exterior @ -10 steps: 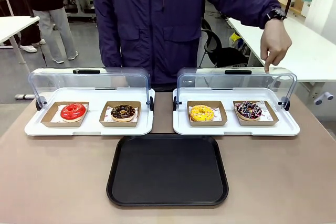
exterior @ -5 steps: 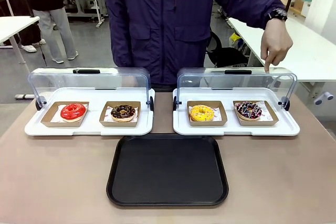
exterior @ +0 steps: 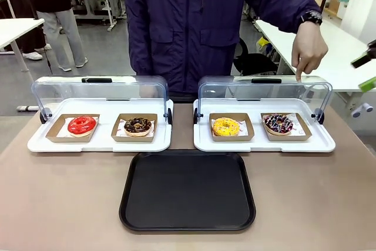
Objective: Move the fourth donut from the left to the tray.
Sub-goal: Pick up the Paper togo box containing the Donut indicated by the person and place it on the Handle tray.
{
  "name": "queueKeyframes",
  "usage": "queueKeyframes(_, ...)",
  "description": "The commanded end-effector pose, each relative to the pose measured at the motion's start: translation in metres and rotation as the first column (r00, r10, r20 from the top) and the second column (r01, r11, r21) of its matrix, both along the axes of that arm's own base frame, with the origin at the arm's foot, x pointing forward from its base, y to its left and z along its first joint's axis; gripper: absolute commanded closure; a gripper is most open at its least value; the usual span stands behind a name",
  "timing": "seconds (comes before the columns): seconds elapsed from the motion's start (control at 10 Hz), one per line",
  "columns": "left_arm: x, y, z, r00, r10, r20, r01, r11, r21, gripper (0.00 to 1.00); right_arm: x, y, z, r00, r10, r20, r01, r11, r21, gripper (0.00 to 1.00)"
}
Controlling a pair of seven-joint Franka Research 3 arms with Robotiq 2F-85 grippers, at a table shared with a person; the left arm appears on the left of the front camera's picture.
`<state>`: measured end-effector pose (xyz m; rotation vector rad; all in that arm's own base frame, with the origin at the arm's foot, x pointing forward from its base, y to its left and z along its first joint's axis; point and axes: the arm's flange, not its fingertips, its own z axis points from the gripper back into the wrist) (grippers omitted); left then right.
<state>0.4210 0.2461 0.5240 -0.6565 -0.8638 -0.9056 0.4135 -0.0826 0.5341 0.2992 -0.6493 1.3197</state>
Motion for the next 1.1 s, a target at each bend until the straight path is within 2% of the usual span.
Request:
queueKeyframes(0.0,-0.002,0.001,0.002,1.0,-0.002,0.002,0.002,1.0,-0.003,0.0,0.001,0.026,-0.029,0.999,0.035,0.019,-0.031,0.984,-0.178,0.0)
queueKeyframes(0.2,-0.002,0.001,0.002,1.0,-0.002,0.002,0.002,1.0,-0.003,0.0,0.012,0.05,-0.057,0.998,0.066,-0.014,-0.068,0.964,-0.259,0.0)
queueKeyframes(0.5,-0.002,0.001,0.002,1.0,-0.002,0.002,0.002,1.0,-0.003,0.0,0.021,0.069,-0.094,0.999,0.043,0.009,-0.036,0.932,-0.362,0.0)
queueKeyframes(0.6,-0.002,0.001,0.002,1.0,-0.002,0.002,0.002,1.0,-0.003,0.0,0.023,0.069,-0.099,0.999,0.024,0.028,-0.012,0.928,-0.373,0.0)
queueKeyframes(0.7,-0.002,0.001,0.002,1.0,-0.002,0.002,0.002,1.0,-0.003,0.0,0.014,0.066,-0.087,0.998,0.047,-0.039,-0.056,0.962,-0.268,0.0)
queueKeyframes(0.8,-0.002,0.001,0.002,1.0,-0.002,0.002,0.002,1.0,-0.003,0.0,0.024,0.064,-0.096,0.997,0.074,0.013,-0.065,0.939,-0.339,0.0)
queueKeyframes(1.0,-0.002,0.001,0.002,1.0,-0.002,0.002,0.002,1.0,-0.003,0.0,0.024,0.064,-0.096,0.997,0.074,0.013,-0.065,0.939,-0.339,0.0)
